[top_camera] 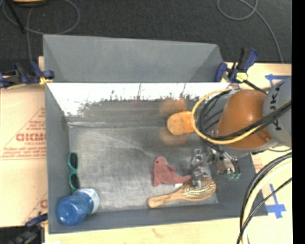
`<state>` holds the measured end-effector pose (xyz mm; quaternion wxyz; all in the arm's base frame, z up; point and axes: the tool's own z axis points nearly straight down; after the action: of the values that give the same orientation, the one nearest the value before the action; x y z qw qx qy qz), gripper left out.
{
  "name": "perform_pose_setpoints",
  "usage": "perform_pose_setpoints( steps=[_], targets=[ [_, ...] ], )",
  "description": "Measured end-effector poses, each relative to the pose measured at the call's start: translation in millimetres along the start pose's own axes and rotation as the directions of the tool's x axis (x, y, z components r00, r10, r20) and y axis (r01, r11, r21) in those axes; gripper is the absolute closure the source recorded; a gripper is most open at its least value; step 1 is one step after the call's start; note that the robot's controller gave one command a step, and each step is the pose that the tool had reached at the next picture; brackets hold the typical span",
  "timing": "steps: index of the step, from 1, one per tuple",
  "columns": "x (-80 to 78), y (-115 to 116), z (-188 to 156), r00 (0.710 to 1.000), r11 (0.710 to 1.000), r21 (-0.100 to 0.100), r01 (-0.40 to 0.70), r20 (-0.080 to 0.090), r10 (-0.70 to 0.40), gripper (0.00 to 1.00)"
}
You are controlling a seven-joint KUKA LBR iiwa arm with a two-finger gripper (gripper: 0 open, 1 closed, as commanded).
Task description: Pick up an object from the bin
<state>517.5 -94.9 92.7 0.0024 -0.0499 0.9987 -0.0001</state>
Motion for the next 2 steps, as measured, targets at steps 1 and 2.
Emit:
perform_pose_setpoints(
  steps=[1, 2],
  targets=[
    [0.0, 0, 0, 1.0, 1.0, 0.0, 0.0, 0.0, 0.0, 1.0],
    [-4.2, -6, -21, 0.999, 0.999, -0.002, -0.033, -0.003, 0.033, 1.0]
  ],
)
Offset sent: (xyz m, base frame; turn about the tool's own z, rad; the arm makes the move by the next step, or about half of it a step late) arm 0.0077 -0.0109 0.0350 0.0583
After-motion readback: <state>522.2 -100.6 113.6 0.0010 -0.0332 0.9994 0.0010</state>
